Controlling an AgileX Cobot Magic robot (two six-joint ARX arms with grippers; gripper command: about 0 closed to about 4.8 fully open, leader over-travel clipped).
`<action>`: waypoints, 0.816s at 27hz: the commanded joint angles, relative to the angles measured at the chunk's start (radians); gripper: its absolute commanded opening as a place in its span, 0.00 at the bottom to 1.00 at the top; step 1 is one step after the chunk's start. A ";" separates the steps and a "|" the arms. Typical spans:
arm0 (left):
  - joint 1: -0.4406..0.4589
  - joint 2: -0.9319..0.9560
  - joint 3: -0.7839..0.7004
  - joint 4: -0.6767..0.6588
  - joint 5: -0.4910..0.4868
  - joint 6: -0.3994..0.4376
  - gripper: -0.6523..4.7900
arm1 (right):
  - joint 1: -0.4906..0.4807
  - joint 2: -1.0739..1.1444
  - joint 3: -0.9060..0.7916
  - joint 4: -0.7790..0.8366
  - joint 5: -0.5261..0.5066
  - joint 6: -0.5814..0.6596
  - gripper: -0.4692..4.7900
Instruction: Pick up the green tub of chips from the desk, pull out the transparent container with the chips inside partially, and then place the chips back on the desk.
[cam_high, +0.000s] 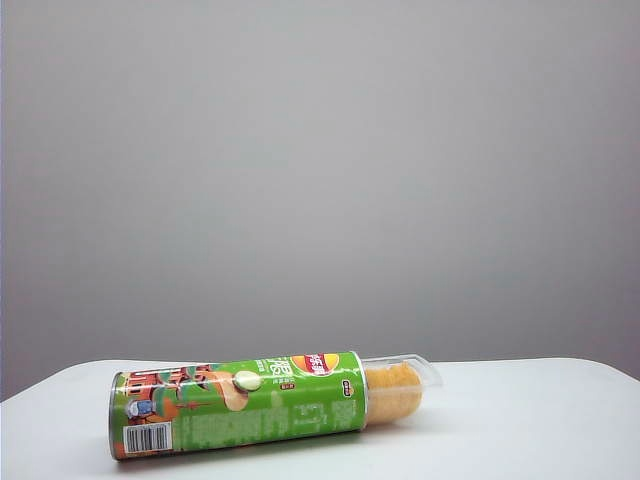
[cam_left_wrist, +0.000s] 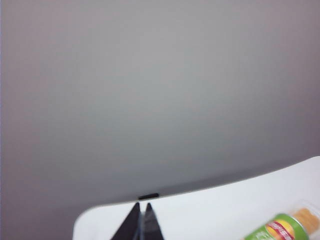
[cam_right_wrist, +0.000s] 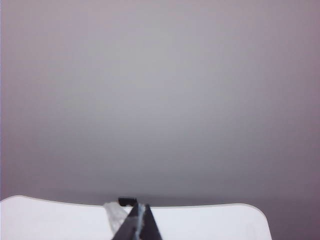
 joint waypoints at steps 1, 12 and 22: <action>0.000 0.011 -0.037 0.024 0.020 -0.005 0.11 | -0.009 0.005 -0.040 0.032 0.004 0.004 0.09; 0.023 0.009 -0.160 0.046 0.008 0.014 0.11 | -0.017 0.005 -0.221 0.085 0.043 0.022 0.09; 0.094 0.009 -0.185 -0.050 -0.002 0.011 0.12 | -0.058 0.005 -0.230 -0.005 0.019 0.025 0.09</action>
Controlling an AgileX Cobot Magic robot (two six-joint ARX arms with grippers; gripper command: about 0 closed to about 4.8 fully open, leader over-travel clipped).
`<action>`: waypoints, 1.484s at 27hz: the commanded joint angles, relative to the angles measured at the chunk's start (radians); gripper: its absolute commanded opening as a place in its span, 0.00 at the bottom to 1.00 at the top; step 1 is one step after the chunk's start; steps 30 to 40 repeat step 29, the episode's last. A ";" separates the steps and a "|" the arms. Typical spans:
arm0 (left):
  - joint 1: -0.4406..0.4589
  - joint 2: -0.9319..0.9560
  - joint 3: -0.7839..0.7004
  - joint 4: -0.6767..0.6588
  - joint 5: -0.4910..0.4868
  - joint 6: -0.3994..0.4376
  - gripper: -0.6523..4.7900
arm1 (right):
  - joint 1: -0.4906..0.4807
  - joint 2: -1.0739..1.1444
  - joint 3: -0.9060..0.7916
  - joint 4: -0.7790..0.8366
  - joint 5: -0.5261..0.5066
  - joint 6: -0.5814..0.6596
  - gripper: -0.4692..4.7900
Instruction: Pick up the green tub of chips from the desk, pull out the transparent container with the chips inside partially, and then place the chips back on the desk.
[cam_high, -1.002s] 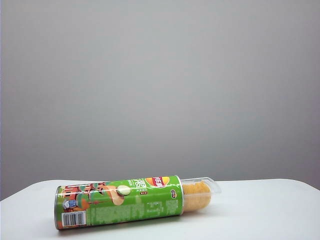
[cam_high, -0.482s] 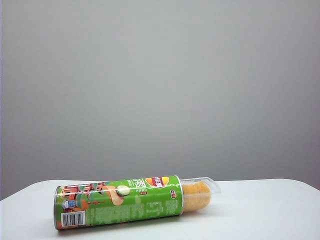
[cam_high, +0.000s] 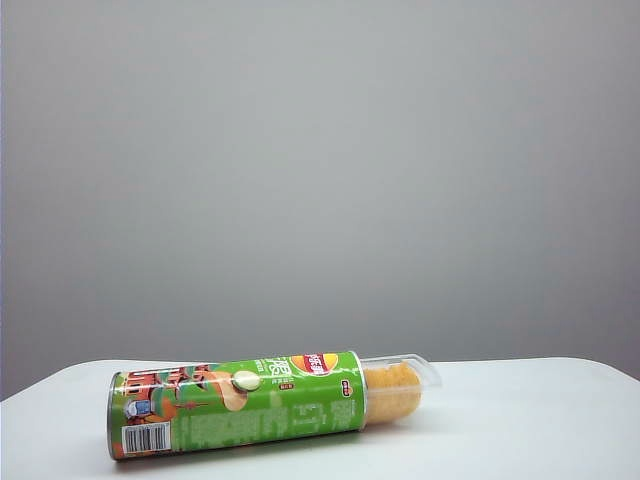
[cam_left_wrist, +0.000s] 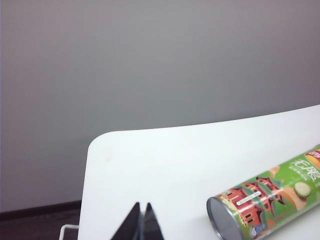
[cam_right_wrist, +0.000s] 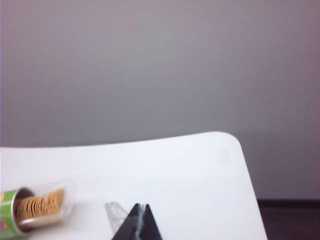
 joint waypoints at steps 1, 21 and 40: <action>0.000 0.000 0.004 -0.065 -0.001 0.004 0.12 | 0.003 0.000 -0.006 -0.057 0.001 0.005 0.09; 0.000 0.011 0.004 -0.082 -0.048 -0.074 0.27 | 0.003 0.009 -0.006 -0.105 0.004 0.032 0.14; 0.000 0.011 0.004 -0.082 -0.048 -0.074 0.27 | 0.003 0.009 -0.006 -0.105 0.005 0.032 0.14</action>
